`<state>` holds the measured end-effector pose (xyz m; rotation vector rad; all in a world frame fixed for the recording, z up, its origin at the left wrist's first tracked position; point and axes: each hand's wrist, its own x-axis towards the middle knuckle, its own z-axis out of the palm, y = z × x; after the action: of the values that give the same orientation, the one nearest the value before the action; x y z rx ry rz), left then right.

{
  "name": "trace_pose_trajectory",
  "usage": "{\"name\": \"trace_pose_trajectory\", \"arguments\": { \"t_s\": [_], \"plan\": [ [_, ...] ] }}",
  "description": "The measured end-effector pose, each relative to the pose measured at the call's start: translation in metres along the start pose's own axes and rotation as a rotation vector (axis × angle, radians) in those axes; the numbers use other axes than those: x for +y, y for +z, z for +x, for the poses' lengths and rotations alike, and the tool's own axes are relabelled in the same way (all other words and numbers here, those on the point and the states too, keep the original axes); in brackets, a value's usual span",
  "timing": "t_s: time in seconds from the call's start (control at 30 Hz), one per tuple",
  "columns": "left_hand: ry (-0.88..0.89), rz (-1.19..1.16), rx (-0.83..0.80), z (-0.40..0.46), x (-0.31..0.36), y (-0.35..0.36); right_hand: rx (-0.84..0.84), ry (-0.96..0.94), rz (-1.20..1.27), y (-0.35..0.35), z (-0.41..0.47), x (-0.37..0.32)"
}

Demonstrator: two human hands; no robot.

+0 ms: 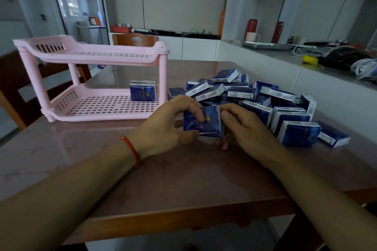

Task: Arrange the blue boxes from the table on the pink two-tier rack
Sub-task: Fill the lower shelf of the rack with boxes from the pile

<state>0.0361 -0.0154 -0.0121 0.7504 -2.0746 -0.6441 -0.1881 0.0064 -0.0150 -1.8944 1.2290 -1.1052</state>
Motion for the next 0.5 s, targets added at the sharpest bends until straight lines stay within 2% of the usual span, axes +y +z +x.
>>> {"name": "trace_pose_trajectory", "arguments": {
  "t_s": [0.07,0.2,0.27,0.4,0.5],
  "plan": [
    [0.051,0.115,-0.003,0.000,0.002,0.000,-0.004,-0.022,-0.028,0.000,-0.001,-0.001],
    [0.173,0.352,-0.052,0.000,0.006,-0.001,0.020,-0.105,-0.284,0.001,-0.005,-0.002],
    [0.123,0.268,-0.050,-0.001,0.004,-0.002,0.011,-0.131,-0.281,0.001,-0.005,-0.002],
    [-0.184,-0.085,-0.079,-0.002,-0.002,-0.005,-0.073,-0.123,-0.181,0.000,-0.004,0.000],
    [-0.230,-0.033,-0.082,-0.001,-0.005,-0.006,-0.087,-0.128,-0.168,0.001,-0.004,-0.001]
  ]
}}
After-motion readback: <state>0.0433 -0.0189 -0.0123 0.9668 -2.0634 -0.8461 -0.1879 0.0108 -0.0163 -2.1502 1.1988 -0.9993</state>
